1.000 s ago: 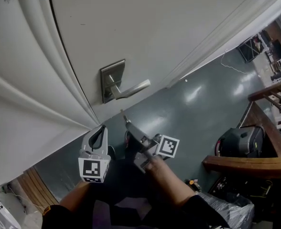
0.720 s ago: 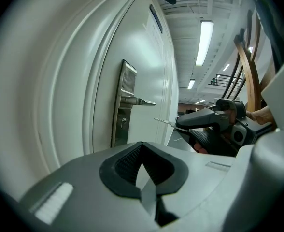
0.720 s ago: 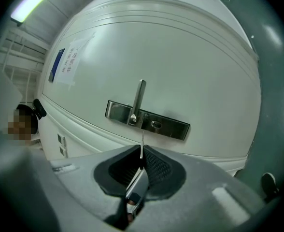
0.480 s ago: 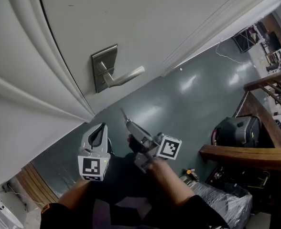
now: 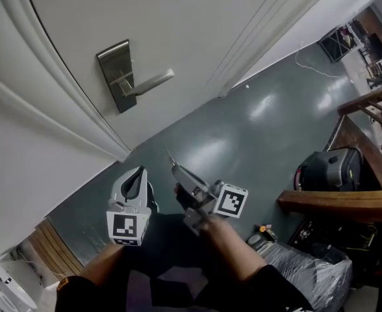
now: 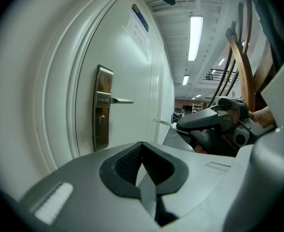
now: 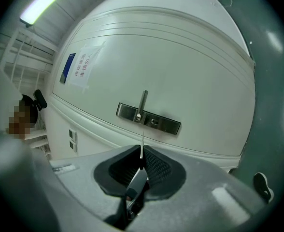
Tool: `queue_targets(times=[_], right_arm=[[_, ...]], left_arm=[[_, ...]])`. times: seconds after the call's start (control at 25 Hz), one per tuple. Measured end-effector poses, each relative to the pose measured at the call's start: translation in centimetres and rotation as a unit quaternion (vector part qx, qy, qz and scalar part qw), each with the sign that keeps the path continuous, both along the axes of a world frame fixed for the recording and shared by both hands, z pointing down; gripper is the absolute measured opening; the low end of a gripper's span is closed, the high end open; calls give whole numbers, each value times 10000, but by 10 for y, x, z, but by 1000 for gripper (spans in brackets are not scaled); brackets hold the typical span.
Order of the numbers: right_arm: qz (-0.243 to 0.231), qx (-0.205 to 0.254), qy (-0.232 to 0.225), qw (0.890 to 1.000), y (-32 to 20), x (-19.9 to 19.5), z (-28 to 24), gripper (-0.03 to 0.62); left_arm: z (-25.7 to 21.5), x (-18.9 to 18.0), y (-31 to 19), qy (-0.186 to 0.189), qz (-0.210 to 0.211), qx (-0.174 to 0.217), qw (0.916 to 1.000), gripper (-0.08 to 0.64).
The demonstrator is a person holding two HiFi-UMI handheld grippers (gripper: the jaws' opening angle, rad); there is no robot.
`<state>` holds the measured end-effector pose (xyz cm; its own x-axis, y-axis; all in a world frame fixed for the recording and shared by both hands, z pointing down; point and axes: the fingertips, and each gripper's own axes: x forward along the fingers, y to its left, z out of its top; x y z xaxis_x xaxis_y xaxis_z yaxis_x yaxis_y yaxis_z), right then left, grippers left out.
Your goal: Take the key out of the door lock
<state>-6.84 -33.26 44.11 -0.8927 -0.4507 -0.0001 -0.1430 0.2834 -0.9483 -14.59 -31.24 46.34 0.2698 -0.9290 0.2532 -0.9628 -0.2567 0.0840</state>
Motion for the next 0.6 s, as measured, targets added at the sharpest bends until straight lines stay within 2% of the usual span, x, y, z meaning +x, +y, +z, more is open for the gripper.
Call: queue_targets(times=[0.28, 0.6], right_arm=[[-114, 188, 36, 9998, 41, 47, 0, 15], [-343, 741, 608, 9948, 96, 89, -3, 15]], left_arm=[[-6, 46, 46, -148, -115, 58, 9998, 15], [-8, 85, 117, -135, -549, -26, 9984, 15]])
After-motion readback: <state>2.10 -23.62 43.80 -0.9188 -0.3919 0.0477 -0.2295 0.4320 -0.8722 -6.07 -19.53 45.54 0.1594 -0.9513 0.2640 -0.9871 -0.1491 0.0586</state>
